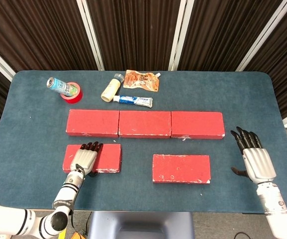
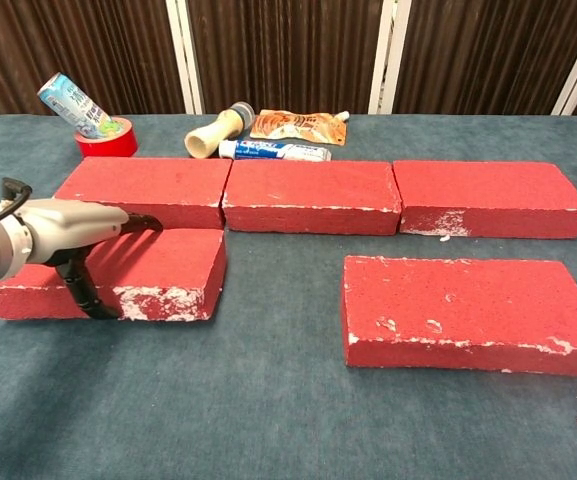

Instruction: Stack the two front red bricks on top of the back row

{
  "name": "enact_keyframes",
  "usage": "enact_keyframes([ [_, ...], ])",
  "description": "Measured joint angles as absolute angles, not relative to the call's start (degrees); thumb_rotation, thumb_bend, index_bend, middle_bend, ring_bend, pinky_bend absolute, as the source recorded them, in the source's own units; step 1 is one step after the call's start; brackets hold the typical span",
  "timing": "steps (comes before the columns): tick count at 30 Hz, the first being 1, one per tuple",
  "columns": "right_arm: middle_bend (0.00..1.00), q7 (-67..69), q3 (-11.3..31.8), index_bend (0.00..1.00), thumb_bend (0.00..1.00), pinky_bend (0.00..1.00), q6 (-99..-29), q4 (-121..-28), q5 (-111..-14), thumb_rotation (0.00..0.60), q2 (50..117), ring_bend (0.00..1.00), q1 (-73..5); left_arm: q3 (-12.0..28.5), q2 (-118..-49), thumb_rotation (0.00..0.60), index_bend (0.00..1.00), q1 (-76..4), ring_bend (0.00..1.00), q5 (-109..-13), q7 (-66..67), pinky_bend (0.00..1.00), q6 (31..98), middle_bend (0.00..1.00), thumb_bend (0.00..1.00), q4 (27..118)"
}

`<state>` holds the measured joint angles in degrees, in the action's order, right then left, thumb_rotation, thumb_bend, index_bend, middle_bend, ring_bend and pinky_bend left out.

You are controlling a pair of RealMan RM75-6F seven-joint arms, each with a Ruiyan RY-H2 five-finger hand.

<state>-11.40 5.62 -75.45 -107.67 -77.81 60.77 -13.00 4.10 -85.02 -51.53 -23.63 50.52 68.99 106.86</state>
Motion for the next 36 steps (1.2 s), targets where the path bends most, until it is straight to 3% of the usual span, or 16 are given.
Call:
enact_keyframes([
  [6,0.08,-11.75,5.57,0.04,0.00,0.00,-75.57,-107.87,-77.93,0.600,60.74,0.05,-13.00,3.94,-84.54,0.600,0.00,-51.09,0.09,-24.84,49.86,0.26,69.70,0.11,0.23,107.37],
  [23,0.08,-11.03,5.62,0.04,0.00,0.00,-75.48,-106.91,-78.37,0.600,61.43,0.05,-13.27,0.42,-80.68,0.600,0.00,-45.17,0.09,-38.10,49.57,0.26,81.89,0.10,0.23,113.94],
  [36,0.08,-10.06,5.60,0.04,0.00,0.00,-76.15,-106.37,-78.41,0.600,61.10,0.05,-12.77,2.73,-80.01,0.600,0.00,-45.30,0.08,-41.48,55.45,0.25,85.36,0.09,0.23,115.85],
])
